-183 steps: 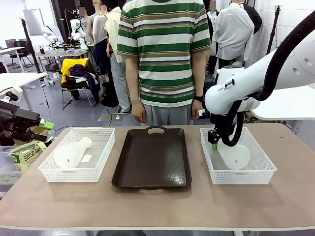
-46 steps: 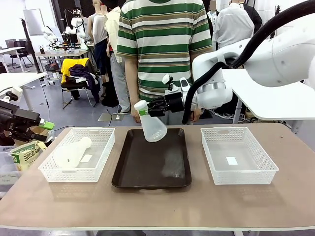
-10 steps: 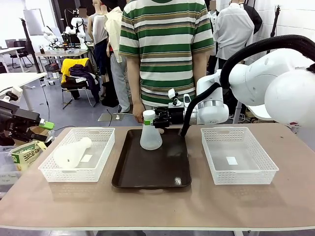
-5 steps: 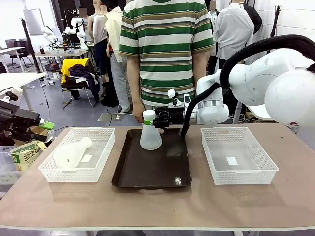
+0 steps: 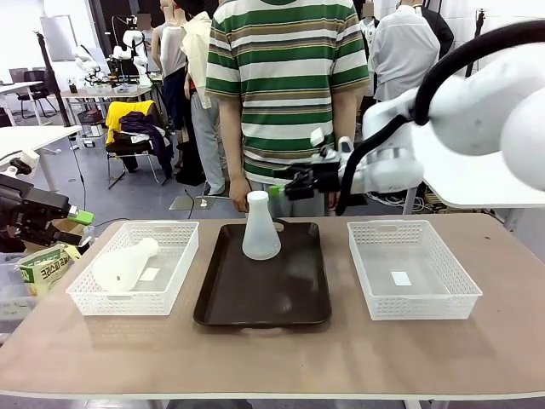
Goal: Prepare the laboratory tools.
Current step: Pick up the Big flask that the person points to.
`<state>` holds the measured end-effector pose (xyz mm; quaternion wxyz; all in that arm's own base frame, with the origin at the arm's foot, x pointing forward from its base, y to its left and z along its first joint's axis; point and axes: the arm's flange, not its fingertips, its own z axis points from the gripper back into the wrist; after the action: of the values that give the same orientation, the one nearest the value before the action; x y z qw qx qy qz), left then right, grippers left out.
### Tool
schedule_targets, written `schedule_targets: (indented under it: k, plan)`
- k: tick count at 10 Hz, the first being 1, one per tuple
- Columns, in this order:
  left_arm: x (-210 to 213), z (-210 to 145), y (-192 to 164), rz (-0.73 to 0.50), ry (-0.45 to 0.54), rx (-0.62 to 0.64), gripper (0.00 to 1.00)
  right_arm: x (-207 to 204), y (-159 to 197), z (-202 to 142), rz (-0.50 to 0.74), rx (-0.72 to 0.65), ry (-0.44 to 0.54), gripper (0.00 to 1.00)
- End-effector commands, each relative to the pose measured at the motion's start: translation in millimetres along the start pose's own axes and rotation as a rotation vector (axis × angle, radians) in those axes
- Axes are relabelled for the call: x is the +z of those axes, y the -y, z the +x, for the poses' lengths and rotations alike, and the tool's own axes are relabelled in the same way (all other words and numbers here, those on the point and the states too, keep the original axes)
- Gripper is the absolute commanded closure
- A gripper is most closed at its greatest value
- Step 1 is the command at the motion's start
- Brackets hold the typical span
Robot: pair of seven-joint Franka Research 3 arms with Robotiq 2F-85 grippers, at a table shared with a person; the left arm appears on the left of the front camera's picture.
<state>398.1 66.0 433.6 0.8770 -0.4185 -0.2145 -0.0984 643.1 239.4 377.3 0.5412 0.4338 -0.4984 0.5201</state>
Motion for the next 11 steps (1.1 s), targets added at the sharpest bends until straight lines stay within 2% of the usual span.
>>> schedule_targets:
  k: [1,3,5,7,8,9,11]
  plan:
    - [0,0,-1,-0.018,0.013,-0.006,0.00,33,-13,15,-0.028,-0.046,-0.175,0.00]
    - [0,0,-1,-0.018,0.013,-0.006,0.00,86,-10,37,-0.159,-0.036,-0.275,0.00]
    - [0,0,-1,-0.018,0.013,-0.006,0.00,145,-27,65,-0.308,-0.054,-0.347,0.00]
    - [0,0,-1,-0.018,0.013,-0.006,0.00,193,-50,78,-0.488,-0.115,-0.471,0.00]
    - [0,0,-1,-0.018,0.013,-0.006,0.00,210,-63,77,-0.496,-0.225,-0.482,0.00]
    - [0,0,-1,-0.018,0.013,-0.006,0.00,225,-74,71,-0.541,-0.288,-0.545,0.00]
    - [0,0,-1,-0.018,0.013,-0.006,0.00,240,-86,54,-0.517,-0.344,-0.539,0.00]
